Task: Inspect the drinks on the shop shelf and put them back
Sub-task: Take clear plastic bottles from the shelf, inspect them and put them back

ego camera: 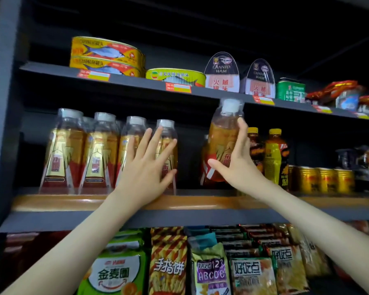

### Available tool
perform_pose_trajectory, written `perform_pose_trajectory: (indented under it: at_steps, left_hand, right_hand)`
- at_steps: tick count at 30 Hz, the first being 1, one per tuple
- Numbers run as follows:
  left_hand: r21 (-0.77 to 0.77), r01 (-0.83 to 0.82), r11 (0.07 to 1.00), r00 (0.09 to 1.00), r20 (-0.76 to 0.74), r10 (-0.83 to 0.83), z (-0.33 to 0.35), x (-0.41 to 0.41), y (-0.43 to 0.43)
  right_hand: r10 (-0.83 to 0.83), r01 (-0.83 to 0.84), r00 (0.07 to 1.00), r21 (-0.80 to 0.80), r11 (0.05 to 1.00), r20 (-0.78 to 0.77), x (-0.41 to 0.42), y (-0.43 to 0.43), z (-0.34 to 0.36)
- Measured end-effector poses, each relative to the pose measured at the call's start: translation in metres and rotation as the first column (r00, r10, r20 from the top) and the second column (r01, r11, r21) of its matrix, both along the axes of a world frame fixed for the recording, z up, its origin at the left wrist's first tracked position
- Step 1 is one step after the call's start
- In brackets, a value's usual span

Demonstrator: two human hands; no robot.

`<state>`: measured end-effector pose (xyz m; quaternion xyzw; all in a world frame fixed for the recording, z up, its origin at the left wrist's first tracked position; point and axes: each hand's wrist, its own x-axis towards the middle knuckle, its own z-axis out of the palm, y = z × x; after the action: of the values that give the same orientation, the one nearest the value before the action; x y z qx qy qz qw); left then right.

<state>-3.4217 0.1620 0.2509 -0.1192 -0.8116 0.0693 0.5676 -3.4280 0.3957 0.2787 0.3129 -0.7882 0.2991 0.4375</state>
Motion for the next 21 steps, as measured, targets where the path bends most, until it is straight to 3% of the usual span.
perform_pose_trajectory:
  at_steps: [4, 7, 11, 16, 21]
  left_hand:
    - [0.023, -0.001, 1.0, 1.0, 0.003, 0.001, -0.003, -0.008, 0.0]
    - [0.016, -0.006, 1.0, 1.0, -0.006, 0.006, -0.004, -0.012, 0.0]
    - [-0.009, 0.001, 1.0, 0.998, -0.056, -0.002, -0.007, -0.014, 0.001]
    - [-0.024, 0.012, 1.0, 0.996, -0.083, -0.014, -0.01, -0.017, -0.002]
    - [-0.038, -0.006, 0.999, 0.994, -0.106, 0.002, -0.011, -0.018, 0.0]
  right_hand:
    - [0.022, -0.044, 0.987, 0.137, 0.99, 0.156, -0.007, -0.005, -0.014]
    - [0.018, -0.049, 0.948, 0.088, 0.995, 0.318, -0.032, -0.011, -0.01]
    - [0.01, 0.042, 0.749, -0.063, 0.997, 0.662, -0.067, -0.019, 0.019]
    - [-0.252, 0.285, 0.746, 0.046, 0.957, 0.617, -0.09, -0.022, 0.011]
    - [-0.361, 0.373, 0.741, 0.099, 0.922, 0.566, -0.105, -0.022, 0.01]
